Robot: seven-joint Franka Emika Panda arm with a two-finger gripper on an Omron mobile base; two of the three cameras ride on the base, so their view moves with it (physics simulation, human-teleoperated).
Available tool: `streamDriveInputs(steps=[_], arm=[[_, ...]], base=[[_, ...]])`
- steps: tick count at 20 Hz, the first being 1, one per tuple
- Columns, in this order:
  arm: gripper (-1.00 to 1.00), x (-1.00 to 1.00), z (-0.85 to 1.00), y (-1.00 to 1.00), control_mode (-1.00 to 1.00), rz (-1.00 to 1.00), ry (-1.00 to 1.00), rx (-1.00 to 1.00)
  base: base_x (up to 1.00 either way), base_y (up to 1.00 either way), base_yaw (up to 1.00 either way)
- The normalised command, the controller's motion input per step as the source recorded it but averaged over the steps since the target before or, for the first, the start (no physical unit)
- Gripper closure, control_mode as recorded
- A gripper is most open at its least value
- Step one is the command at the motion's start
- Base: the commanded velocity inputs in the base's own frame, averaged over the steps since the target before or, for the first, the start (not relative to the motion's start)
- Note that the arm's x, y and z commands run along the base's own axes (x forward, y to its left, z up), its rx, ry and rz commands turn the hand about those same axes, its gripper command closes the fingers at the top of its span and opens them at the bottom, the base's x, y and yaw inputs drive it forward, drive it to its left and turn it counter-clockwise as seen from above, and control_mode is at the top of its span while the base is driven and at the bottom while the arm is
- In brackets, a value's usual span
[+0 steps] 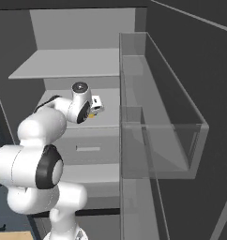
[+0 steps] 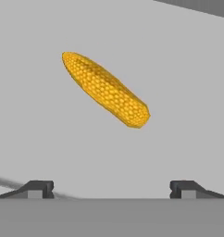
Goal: Place one corn and one chicken drumstick in each tupperware on the nearby counter, to pack two identical lunches.
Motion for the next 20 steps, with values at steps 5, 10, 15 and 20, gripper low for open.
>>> streamDriveInputs(steps=[5, 10, 15, 20], arm=[[-1.00, 0.39, -0.21, 0.11, -1.00, 0.10, -0.01, -0.01], [-1.00, 0.34, -0.15, 0.25, -1.00, 0.12, -0.02, -0.04], [-1.00, 0.34, -0.14, 0.19, -1.00, 0.11, -0.03, -0.03], [-1.00, 0.37, -0.13, 0.00, -1.00, 0.11, -0.04, 0.00]], base=[[0.00, 0.00, 0.00], [0.00, 0.00, 0.00], [0.00, 0.00, 0.00], [0.00, 0.00, 0.00]])
